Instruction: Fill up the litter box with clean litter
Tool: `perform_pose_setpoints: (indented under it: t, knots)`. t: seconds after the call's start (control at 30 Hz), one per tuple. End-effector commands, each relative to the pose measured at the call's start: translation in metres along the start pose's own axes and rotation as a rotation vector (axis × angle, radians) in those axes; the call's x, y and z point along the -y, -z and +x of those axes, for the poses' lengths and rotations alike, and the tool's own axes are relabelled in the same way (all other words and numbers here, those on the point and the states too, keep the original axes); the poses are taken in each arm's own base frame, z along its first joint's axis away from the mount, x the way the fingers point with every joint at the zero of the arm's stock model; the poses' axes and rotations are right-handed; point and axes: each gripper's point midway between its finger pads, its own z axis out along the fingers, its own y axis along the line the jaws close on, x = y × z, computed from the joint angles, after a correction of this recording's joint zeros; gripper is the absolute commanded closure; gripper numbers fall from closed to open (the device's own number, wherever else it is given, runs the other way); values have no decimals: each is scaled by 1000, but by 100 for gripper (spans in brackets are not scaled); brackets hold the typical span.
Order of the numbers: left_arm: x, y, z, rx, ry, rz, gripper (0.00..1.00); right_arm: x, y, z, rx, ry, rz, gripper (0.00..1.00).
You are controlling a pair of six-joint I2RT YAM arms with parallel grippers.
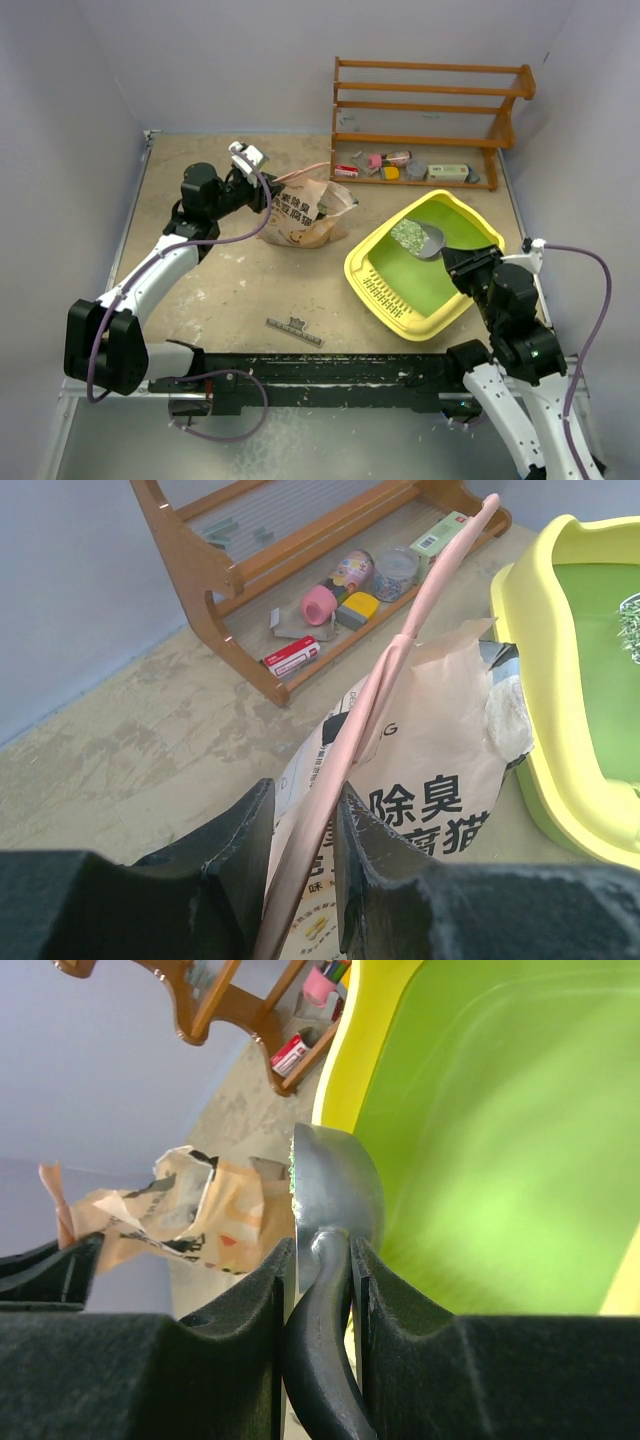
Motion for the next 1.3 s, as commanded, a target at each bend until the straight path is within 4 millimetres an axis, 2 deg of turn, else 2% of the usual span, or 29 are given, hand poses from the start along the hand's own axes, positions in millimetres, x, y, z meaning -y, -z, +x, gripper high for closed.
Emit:
perform_pose_setpoints:
  t: [0.0,0.2,0.5,0.77,1.03,1.1,1.27]
  knots:
    - [2,-2,-41,110,-37,31,67,-22,31,-38,110,104,-57,100]
    - [5,0,-44,119,-39,44,67,-17,37,-55,147,236,14,100]
    - [3,1,-42,112,-44,32,67,-19,39,-78,241,280,49,100]
    - [2,-2,-36,98,-34,36,67,-10,46,-99,316,355,140,100]
    - [2,-3,-34,94,-31,38,67,-10,39,-98,299,414,163,100]
    - [2,-3,-34,93,-31,39,67,-19,43,-104,305,426,144,100]
    - [4,-4,-34,93,-30,47,67,-27,39,-104,269,503,149,100]
